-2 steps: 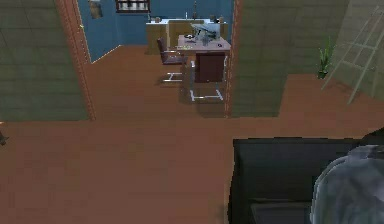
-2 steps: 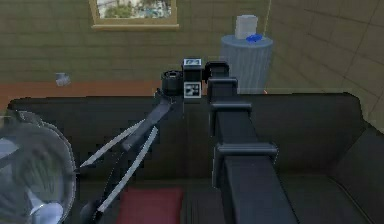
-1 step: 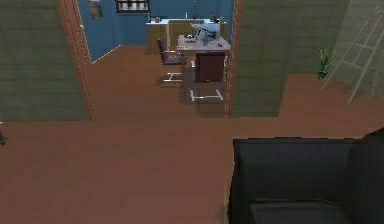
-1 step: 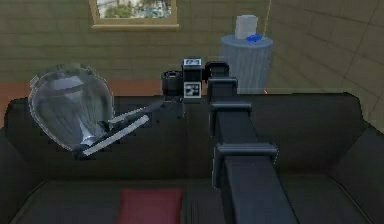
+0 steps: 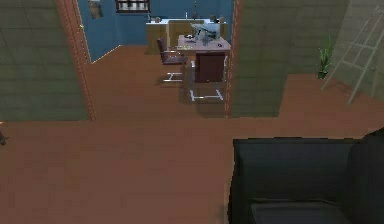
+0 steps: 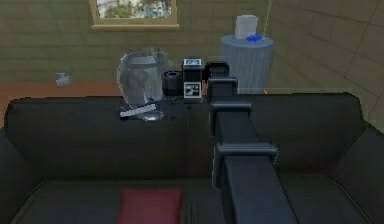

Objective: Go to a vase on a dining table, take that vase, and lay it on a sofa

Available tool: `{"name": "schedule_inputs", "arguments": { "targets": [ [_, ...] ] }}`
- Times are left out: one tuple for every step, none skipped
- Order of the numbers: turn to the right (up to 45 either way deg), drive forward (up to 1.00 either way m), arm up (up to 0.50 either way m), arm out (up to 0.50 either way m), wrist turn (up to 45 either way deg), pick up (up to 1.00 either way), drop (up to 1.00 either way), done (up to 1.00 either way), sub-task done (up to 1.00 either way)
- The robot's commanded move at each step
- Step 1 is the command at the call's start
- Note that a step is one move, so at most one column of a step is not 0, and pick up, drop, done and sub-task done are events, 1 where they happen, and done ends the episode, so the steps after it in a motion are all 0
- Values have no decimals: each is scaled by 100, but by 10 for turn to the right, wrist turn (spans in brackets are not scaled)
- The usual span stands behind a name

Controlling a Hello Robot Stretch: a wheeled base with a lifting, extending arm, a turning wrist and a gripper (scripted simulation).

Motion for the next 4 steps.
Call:
{"name": "schedule_inputs", "arguments": {
  "targets": [
    [0,0,0,0,270,0,0,0,0],
    [0,0,-30,0,0,0,0,0,0],
    [0,0,-32,0,0,0,0,0,0],
    [0,0,0,0,0,0,100,0,0]
  ]
}}
